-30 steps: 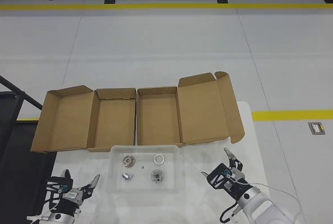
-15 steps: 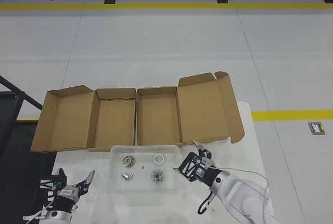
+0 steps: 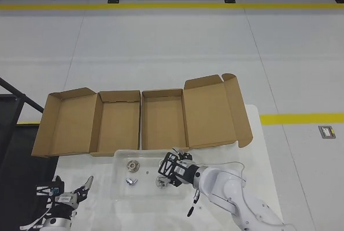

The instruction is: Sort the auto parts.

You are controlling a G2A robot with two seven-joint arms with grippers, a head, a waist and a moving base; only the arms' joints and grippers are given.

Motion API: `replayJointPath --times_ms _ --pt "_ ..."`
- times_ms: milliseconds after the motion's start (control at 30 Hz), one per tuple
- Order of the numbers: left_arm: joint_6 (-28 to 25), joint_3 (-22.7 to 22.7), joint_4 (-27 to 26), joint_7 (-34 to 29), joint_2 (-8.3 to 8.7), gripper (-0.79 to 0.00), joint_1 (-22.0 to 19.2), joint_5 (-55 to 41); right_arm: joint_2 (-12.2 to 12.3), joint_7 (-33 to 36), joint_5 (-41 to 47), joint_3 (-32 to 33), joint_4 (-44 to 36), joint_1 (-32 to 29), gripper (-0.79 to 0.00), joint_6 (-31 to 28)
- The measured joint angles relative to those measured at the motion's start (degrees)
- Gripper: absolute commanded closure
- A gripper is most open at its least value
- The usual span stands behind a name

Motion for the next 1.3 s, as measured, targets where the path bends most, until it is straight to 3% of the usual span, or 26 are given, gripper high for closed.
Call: replayJointPath --times_ms 200,367,533,867,933,1200,1233,1267,1300 --pt "0.0 0.0 0.0 0.0 0.0 -0.785 0.0 0.0 -0.3 -1.1 -0.6 -1.7 1.6 0.6 -0.785 -2.3" --pt "0.0 0.0 0.0 0.0 0.0 -0.785 0.0 0.0 -2.7 5.0 4.5 -7.5 8.5 6.6 -0.785 -4.9" --pt "0.0 0.0 0.0 0.0 0.0 -0.785 0.0 0.0 -6.0 12.6 7.5 -13.4 15.3 12.8 -0.785 0.6" --pt "0.0 0.0 0.0 0.0 0.0 -0.785 0.0 0.0 -10.0 19.4 11.6 -18.6 23.5 18.0 -0.785 2.1" --pt "0.0 0.0 0.0 0.0 0.0 -0.785 0.0 0.0 -10.5 19.3 11.9 -19.0 24.6 18.4 -0.717 2.1" --pt "0.0 0.0 0.0 0.0 0.0 -0.785 0.0 0.0 -11.9 20.2 13.1 -19.6 28.5 19.3 -0.65 1.7" --pt "0.0 0.0 0.0 0.0 0.0 -0.785 0.0 0.0 -12.1 20.0 13.3 -19.6 29.1 19.4 -0.545 1.6" --pt "0.0 0.0 0.0 0.0 0.0 -0.785 0.0 0.0 -12.2 19.9 13.4 -19.6 29.6 19.5 -0.499 1.5" --pt "0.0 0.0 0.0 0.0 0.0 -0.785 0.0 0.0 -12.4 19.8 13.6 -19.6 30.3 19.6 -0.382 1.5"
